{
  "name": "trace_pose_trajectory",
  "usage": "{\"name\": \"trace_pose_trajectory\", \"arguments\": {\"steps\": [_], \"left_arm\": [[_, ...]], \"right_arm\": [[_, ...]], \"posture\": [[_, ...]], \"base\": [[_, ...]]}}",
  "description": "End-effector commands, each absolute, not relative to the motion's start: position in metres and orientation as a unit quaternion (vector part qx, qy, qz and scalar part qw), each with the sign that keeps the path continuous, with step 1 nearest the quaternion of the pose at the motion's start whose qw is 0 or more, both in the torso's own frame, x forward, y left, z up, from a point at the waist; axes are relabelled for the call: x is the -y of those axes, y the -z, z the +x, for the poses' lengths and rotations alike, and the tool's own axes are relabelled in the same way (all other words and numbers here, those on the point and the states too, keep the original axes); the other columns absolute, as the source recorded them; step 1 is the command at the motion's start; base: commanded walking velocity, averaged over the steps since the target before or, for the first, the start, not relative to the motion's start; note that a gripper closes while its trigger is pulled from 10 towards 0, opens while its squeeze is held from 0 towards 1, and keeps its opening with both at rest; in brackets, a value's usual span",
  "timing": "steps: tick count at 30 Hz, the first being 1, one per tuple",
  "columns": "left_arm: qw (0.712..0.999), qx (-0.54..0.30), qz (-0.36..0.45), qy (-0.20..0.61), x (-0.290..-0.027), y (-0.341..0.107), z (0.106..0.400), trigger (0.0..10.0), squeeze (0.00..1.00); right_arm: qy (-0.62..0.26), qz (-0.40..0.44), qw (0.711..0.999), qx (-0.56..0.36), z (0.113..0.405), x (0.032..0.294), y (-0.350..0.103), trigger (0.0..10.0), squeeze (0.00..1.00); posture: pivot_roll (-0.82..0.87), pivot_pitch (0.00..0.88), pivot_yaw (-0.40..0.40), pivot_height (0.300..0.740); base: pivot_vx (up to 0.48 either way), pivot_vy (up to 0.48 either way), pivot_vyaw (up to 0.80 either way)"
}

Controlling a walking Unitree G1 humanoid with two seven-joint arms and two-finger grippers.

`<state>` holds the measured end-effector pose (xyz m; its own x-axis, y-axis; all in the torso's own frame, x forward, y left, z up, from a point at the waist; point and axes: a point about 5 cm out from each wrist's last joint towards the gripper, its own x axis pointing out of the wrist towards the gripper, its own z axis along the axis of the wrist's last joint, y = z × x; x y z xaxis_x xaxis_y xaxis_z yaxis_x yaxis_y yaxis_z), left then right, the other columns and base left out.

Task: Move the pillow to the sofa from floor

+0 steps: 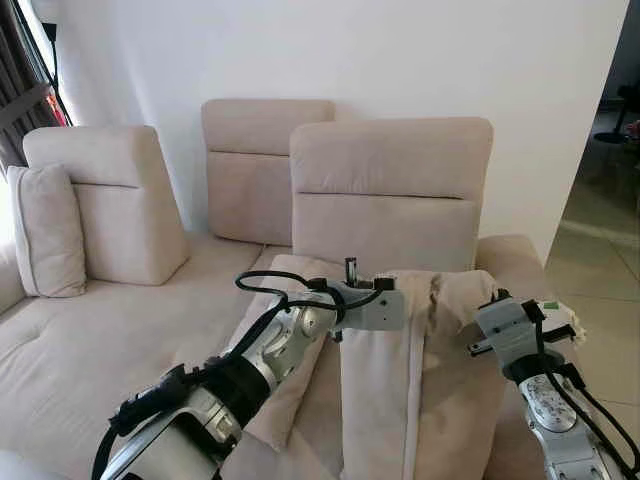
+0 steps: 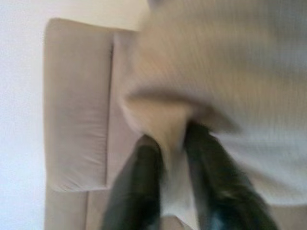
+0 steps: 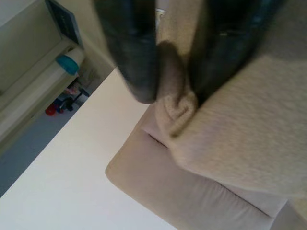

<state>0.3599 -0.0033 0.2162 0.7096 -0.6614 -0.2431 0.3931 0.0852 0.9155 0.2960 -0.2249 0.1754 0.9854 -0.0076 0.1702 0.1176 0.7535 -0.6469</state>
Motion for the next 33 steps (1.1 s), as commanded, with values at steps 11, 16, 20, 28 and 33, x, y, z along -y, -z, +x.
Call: {"name": "trace_pose_trajectory", "arguments": {"steps": [11, 16, 20, 28, 33], "left_arm": [[0.747, 0.209, 0.536, 0.333, 0.015, -0.25, 0.357, 10.0, 0.0], [0.755, 0.242, 0.522, 0.316, 0.017, -0.262, 0.356, 10.0, 0.0], [0.758, 0.252, 0.515, 0.311, 0.017, -0.266, 0.356, 10.0, 0.0], [0.863, 0.187, 0.325, 0.338, 0.013, -0.247, 0.353, 10.0, 0.0], [0.904, 0.133, 0.211, 0.347, 0.007, -0.22, 0.346, 10.0, 0.0]], "right_arm": [[0.027, -0.35, 0.933, 0.076, 0.299, 0.216, -0.175, 10.0, 0.0], [0.028, -0.35, 0.933, 0.079, 0.3, 0.215, -0.177, 10.0, 0.0], [0.027, -0.349, 0.933, 0.082, 0.299, 0.213, -0.178, 10.0, 0.0], [0.033, -0.326, 0.939, 0.106, 0.294, 0.201, -0.178, 10.0, 0.0], [0.039, -0.307, 0.942, 0.126, 0.283, 0.187, -0.172, 10.0, 0.0]], "posture": [[-0.06, 0.0, 0.121, 0.74], [-0.06, 0.0, 0.119, 0.74], [-0.06, 0.0, 0.116, 0.74], [-0.06, 0.0, 0.119, 0.74], [-0.06, 0.0, 0.12, 0.74]], "base": [[0.0, 0.0, 0.0], [0.0, 0.0, 0.0], [0.0, 0.0, 0.0], [0.0, 0.0, 0.0], [0.0, 0.0, 0.0]]}}
